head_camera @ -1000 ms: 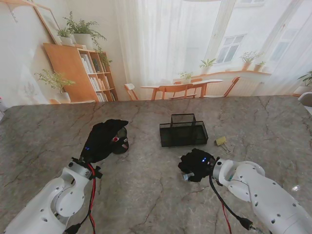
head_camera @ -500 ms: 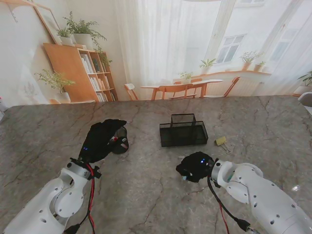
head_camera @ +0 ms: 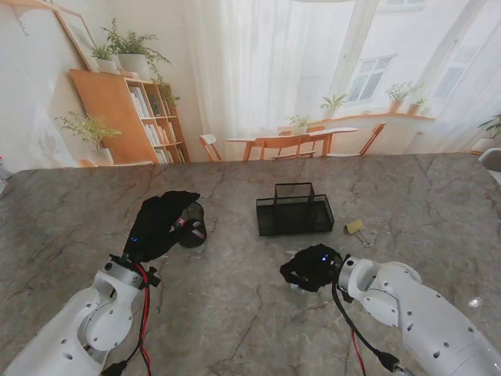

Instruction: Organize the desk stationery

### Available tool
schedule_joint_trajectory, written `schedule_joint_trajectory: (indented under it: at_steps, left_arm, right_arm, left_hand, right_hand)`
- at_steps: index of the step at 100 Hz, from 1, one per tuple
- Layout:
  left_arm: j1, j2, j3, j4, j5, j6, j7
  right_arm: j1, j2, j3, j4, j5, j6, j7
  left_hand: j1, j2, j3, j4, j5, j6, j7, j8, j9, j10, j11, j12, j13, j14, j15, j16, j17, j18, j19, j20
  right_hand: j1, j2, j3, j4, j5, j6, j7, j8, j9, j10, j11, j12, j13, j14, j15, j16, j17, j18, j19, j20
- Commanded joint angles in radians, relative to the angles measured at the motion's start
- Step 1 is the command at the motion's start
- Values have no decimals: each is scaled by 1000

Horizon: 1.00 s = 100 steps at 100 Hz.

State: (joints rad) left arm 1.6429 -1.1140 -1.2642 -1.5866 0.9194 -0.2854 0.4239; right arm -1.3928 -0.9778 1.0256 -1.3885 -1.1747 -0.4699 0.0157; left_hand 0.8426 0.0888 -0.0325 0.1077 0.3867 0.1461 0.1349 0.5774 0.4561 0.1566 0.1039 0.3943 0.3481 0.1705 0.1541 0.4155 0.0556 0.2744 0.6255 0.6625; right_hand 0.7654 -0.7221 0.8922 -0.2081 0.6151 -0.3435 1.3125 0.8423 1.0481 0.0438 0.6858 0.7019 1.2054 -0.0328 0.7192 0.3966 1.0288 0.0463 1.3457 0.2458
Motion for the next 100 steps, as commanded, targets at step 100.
schedule_joint_trajectory:
  at_steps: [100]
  left_arm:
    - [5,-4,-3,-2,1,-1,9]
  right_arm:
    - [-132,-44,109,-82,111,89,-32]
  left_hand:
    - [24,53,-13,-158,13,-2,10,16,8,-20,-2,5,21,-20,10,2,-8,-7,1,-20]
  right_hand:
    - [65,-140,114,-17,285,28,-329,-403,170,-56,-161,-122,87,-61,29,43,39,-91,37,38]
